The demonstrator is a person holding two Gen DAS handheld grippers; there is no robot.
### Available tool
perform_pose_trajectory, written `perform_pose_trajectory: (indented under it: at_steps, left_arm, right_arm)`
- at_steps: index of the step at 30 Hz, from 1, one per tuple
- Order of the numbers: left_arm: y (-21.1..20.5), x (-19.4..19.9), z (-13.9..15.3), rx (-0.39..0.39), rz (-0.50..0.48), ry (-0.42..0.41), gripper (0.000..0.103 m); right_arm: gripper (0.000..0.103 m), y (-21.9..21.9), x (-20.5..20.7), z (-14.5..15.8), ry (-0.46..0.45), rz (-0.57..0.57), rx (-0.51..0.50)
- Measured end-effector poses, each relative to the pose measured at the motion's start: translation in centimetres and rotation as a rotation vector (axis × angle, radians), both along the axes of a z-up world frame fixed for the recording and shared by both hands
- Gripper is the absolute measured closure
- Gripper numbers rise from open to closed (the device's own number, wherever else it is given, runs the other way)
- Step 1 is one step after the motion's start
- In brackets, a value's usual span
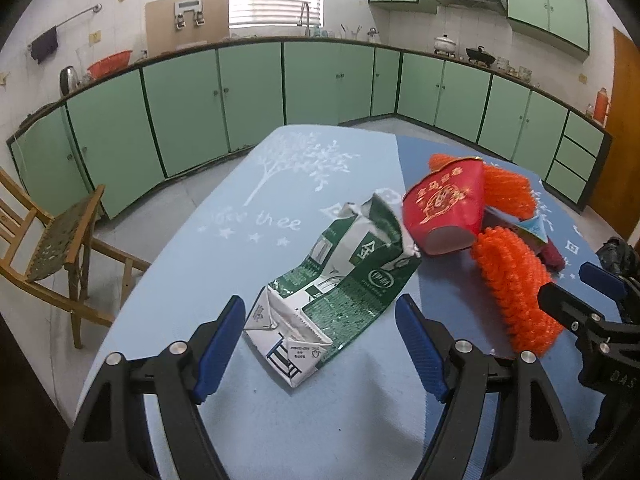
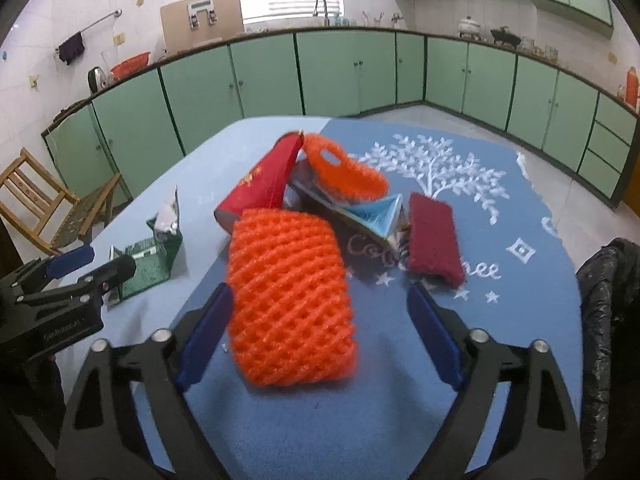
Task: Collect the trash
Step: 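Reach the right tool to the orange mesh sleeve while the left tool reaches the milk carton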
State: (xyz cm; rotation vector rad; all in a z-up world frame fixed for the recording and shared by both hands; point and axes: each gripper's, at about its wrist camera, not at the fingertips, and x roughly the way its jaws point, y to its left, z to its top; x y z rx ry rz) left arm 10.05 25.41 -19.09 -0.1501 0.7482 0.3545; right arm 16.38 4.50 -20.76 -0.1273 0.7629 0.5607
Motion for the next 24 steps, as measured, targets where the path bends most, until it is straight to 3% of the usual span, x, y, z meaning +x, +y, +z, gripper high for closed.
perform_pose_trajectory:
  at_steps: [4,6,7,9,14,17,24]
  left_arm:
    - [0.4,0.3,-0.7,-0.013,0.001,0.014,0.027]
    - [0.6,0.3,-0.7,-0.028,0.006,0.015,0.027]
    - [0.6,0.3,-0.5,-0.038,0.004,0.004,0.027]
    - [0.2,0.5,-0.1,-0.032,-0.006,-0.008,0.027]
    - [-1.1,1.7,0.1,-0.027,-0.035,-0.014,0.027]
    - [-1.5,2.5,-0.1,-0.032,-0.035,-0.007,0.027]
    - [-2.4,3.9,-0.6,-0.013,-0.023,0.012,0.027]
  right_arm:
    - [0.028,0.4,0.1,-0.7,0.024,0.018,-0.007]
    - [0.037,0.5,0.2,-0.7,0.033,0.03,-0.002]
    - [0.051,0.6,0.2,-0.9,0.046,0.041,-0.001]
    - [0.055,0.7,0.4,-1.1,0.068,0.055,0.001]
    - [0.084,-0.5,0.4,-0.8,0.067,0.038,0.025]
    - [0.089,-1.7,0.4,-0.4,0.065,0.028,0.035]
    - [0.089,-2.2,0.3,-0.5,0.076,0.026,0.051]
